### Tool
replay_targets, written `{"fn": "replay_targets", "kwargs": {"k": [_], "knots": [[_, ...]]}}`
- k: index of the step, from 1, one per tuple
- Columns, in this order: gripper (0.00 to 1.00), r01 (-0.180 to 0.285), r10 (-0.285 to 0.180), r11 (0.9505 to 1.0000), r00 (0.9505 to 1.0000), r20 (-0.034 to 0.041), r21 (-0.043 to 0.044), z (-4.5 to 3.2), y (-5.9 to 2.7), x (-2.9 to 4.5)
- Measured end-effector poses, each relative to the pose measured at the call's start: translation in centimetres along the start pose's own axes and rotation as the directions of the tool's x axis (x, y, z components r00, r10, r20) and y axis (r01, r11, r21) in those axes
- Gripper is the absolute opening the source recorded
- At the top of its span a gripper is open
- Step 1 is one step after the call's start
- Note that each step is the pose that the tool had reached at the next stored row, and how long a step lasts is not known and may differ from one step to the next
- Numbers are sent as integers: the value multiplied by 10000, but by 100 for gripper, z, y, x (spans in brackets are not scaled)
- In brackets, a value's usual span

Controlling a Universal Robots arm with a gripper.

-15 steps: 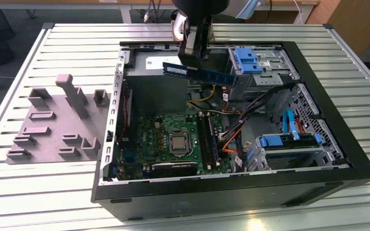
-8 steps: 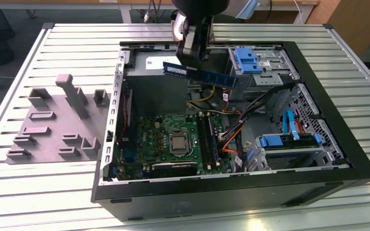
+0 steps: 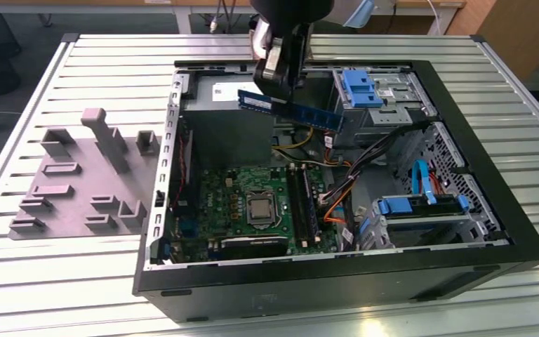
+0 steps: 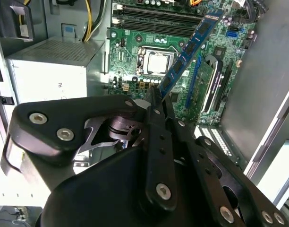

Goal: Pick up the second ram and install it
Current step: 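Insert the second ram into the second slot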

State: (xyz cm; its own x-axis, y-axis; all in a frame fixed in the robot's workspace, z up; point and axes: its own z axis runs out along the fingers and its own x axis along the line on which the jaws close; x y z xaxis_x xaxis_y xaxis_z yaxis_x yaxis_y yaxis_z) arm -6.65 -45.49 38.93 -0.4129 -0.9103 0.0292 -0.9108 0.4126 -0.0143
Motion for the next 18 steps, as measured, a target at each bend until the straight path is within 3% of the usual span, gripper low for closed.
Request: {"fn": "replay_targets", "kwargs": {"k": [18], "knots": [[14, -1042, 1042, 9946, 9945, -86, 6, 6, 0, 0]]}}
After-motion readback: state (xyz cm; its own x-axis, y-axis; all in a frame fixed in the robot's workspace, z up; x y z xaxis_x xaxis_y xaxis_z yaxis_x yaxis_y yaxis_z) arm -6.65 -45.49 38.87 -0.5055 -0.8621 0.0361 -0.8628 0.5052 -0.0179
